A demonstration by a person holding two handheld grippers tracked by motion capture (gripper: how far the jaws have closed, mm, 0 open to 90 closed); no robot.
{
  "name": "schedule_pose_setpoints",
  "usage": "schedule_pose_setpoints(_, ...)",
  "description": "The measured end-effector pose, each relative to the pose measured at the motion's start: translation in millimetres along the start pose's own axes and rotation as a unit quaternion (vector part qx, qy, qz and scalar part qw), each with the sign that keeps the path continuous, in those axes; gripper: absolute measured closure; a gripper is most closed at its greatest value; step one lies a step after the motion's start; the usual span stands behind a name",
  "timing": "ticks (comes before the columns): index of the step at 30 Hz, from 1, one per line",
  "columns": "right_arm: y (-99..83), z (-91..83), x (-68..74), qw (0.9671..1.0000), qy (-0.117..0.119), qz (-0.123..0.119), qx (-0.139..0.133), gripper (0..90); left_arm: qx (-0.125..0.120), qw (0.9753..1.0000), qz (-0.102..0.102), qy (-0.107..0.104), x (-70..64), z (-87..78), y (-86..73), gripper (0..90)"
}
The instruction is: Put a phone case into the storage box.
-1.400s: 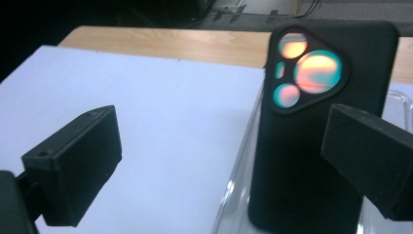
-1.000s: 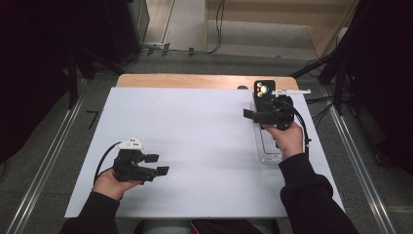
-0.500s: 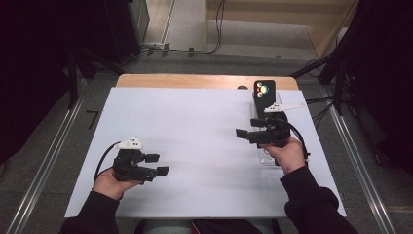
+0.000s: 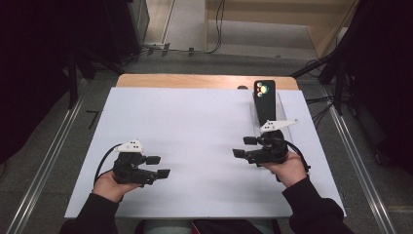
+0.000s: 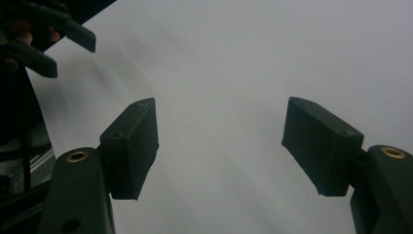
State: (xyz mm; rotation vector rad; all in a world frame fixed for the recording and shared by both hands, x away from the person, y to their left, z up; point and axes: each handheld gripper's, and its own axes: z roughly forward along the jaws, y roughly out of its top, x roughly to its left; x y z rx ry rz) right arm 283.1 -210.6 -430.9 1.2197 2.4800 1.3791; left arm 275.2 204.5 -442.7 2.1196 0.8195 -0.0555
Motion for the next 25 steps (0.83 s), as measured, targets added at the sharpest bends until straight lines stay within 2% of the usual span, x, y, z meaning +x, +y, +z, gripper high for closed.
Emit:
schedule_pose_setpoints(4,-12.4,-2.4,3.9,0.9997,0.001,-0.024,-0.003,29.0,-0.001,1.0000,0.000,-0.004,-1.2,-1.0,-1.4,31.1)
schedule_pose_setpoints(6,-17.9,-3.6,5.1,0.9996,0.000,-0.028,0.001,28.9,-0.004,1.0000,-0.001,-0.006,-2.2,-1.1,-2.2,31.2)
schedule_pose_setpoints(11,-31.0,-7.5,5.2,0.9996,-0.004,-0.029,-0.002,28.6,-0.004,1.0000,0.002,-0.008,-4.4,-1.2,-3.7,31.2)
schedule_pose_setpoints(14,-39.7,-9.4,4.6,0.9996,-0.001,-0.027,0.001,28.6,-0.010,0.9999,0.000,-0.007,-5.5,-0.9,-4.6,31.2)
schedule_pose_setpoints(18,-49.5,-9.8,5.7,0.9995,0.002,-0.031,0.010,28.5,-0.006,0.9999,-0.001,-0.011,-6.9,0.1,-5.7,31.1)
schedule_pose_setpoints(25,-54.9,-10.2,4.3,0.9994,-0.001,-0.028,0.017,28.3,-0.001,0.9999,0.000,-0.016,-8.1,2.0,-6.4,31.2)
